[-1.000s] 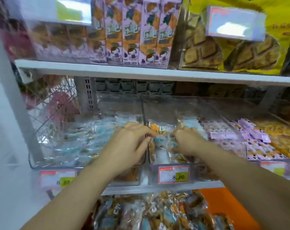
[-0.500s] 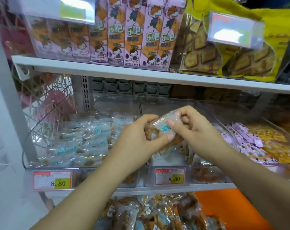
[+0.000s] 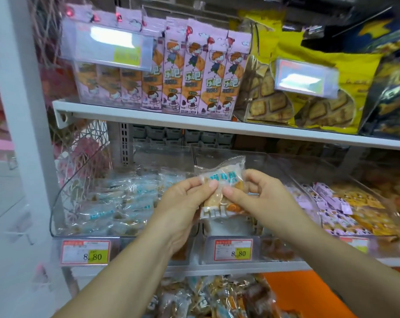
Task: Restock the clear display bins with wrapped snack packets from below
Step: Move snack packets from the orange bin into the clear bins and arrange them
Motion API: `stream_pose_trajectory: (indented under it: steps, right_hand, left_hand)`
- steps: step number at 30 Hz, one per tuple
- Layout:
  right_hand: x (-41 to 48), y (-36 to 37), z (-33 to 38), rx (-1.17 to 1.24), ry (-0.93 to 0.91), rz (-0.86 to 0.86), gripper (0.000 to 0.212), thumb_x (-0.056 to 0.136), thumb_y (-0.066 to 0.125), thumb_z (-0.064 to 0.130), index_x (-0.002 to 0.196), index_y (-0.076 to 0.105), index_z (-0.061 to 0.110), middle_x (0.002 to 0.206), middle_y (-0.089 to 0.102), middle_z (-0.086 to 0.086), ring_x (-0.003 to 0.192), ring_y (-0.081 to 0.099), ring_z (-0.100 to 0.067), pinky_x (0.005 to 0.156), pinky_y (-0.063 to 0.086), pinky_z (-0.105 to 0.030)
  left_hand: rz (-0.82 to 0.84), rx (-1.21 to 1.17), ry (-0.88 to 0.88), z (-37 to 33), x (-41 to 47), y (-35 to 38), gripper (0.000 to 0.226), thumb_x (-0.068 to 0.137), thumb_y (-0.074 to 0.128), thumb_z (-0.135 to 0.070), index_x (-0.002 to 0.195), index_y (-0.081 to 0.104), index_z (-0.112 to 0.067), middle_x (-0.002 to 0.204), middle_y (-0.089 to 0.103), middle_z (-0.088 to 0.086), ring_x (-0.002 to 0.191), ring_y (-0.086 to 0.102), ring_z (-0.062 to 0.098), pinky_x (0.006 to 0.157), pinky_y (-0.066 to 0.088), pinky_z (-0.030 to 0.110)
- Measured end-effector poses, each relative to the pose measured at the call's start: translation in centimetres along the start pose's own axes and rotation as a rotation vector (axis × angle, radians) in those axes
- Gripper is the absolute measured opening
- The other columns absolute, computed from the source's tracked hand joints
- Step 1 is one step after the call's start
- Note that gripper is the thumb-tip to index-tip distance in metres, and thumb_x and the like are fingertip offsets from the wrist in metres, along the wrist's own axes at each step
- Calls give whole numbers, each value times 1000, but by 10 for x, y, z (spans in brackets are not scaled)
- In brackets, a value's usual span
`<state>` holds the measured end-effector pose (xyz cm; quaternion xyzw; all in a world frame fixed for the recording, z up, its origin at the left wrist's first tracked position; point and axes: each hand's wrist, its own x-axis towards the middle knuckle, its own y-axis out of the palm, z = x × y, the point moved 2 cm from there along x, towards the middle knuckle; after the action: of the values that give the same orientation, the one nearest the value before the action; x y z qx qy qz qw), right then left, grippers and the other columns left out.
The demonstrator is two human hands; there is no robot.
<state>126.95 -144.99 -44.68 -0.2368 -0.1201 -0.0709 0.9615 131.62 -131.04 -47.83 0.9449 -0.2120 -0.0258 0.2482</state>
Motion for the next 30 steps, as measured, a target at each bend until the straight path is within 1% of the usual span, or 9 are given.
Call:
stream_pose_trajectory:
  steps: [4,7,10,15,18,20,23,26,30]
  right_hand:
    - [4,-3,3,-14,-20,-99,15,83,66,31,94,71,23,84,70,10,75,63,5,66,49,-11]
    - [10,-9,6,39,-14,-211,11,86,65,22,80,72,16,71,70,4,63,61,1,58,48,-13]
    - [12,-9,5,73,-14,-306,12,88,64,23,78,69,20,71,70,1,66,65,-7,59,52,-21]
    - [16,1,-4,272,34,-360,14,89,63,25,78,71,19,73,72,-1,68,68,-11,59,53,-24]
    - [35,-5,-15,313,77,-251,21,94,55,29,87,70,16,80,73,-1,71,68,-9,63,53,-19]
    - [49,-12,-31,139,116,-189,14,94,56,21,96,69,14,90,73,-1,73,66,-6,64,51,-11]
    - [65,-8,-63,-320,152,-32,23,93,56,8,114,65,10,108,67,-4,89,61,-7,66,43,-1]
    - [82,10,-83,-564,156,120,49,91,59,12,138,45,10,138,51,-8,117,53,-17,92,41,-18]
    - [102,24,-98,-706,226,219,79,88,66,27,150,18,15,147,39,-11,124,48,-26,99,42,-34]
  left_hand:
    - [35,254,67,-2,3,-9,16,84,64,0,94,65,-13,80,73,2,65,68,10,61,54,19]
    - [128,424,96,0,1,-6,20,83,67,-6,97,65,-20,95,73,2,83,71,15,77,55,29]
    - [203,501,129,2,0,0,36,79,72,-6,106,61,-27,106,72,-2,98,69,15,89,53,35]
    - [186,521,146,-5,7,-11,39,80,68,-5,111,57,-26,97,74,-6,91,70,10,77,54,22]
    - [-22,548,199,-16,11,-31,27,83,68,-18,100,58,-37,88,72,-17,76,68,-1,63,49,13]
    - [-173,519,216,-23,13,-50,24,79,70,-29,99,60,-38,90,72,-14,75,67,1,66,51,18]
    - [-266,449,192,-24,17,-63,52,64,71,-43,113,63,-27,104,72,-2,92,68,13,87,51,37]
    - [-296,418,164,-16,23,-63,64,63,70,-43,121,59,-18,105,72,0,99,67,17,96,49,47]
    - [-325,368,135,-11,32,-65,58,73,72,-39,125,56,-19,109,69,1,104,64,20,98,47,48]
